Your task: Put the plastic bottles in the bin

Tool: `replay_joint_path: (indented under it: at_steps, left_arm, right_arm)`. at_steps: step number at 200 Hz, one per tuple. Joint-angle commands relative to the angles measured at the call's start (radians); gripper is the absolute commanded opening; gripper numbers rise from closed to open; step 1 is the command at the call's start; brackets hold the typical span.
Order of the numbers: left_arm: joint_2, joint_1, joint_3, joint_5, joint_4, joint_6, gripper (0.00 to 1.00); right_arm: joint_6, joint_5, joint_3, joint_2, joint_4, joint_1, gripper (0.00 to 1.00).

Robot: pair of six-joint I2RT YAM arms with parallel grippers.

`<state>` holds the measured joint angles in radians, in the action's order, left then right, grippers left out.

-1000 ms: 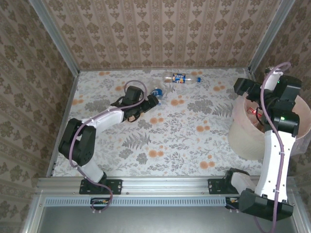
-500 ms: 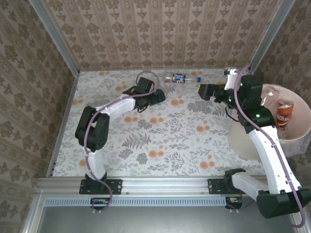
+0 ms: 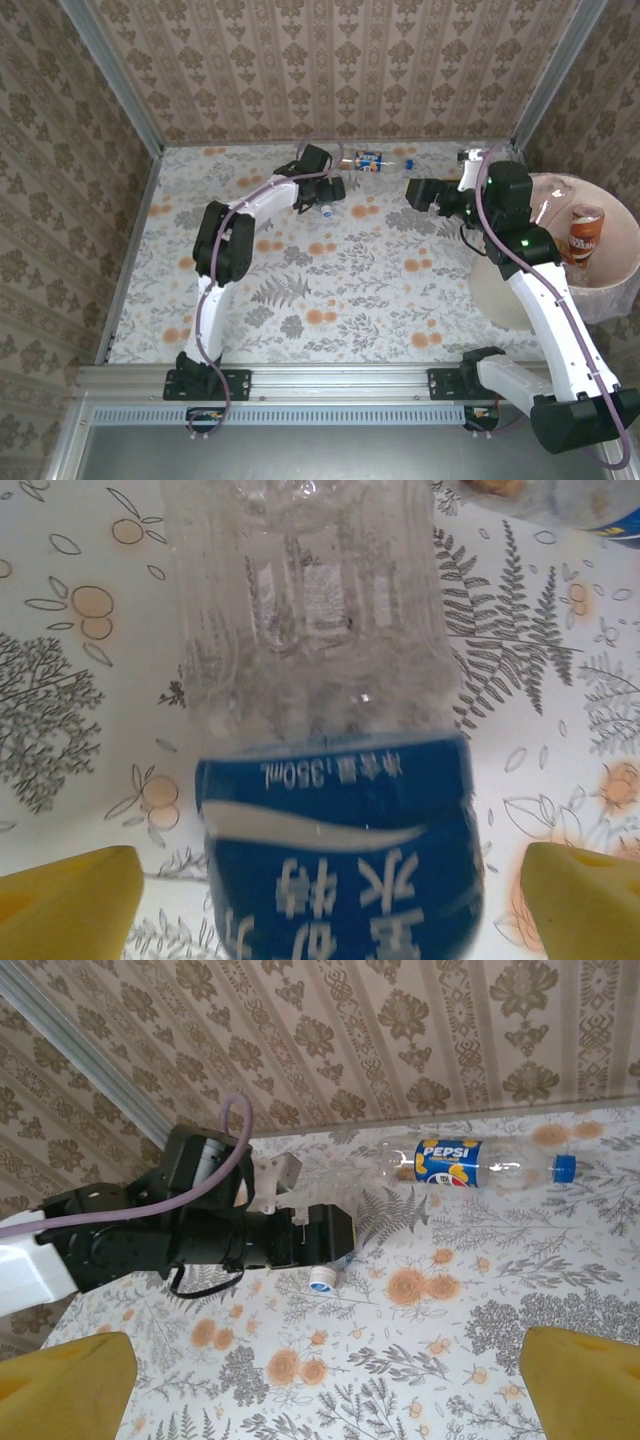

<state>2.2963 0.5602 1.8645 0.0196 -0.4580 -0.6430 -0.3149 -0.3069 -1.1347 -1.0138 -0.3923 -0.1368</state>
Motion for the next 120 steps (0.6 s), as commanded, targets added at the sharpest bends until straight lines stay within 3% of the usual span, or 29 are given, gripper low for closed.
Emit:
replay_joint_path:
  at_steps: [1,69,120]
  left_arm:
    - [0.049,-0.012,0.054,-0.048,-0.037,0.016,0.91]
    - [0.103,-0.026,0.083,-0.127,0.024,-0.005,0.59]
    - [0.039,-0.026,0.037,-0.109,0.019,0.023,0.48]
  right_arm:
    - [-0.001,0.026,0.009,0.023,-0.014,-0.007,1.0]
    - [0.017,0.043,0.0,0.031,-0.056,-0.007,1.0]
    - [0.009,0.044,0.01,0.029,-0.056,-0.007,1.0]
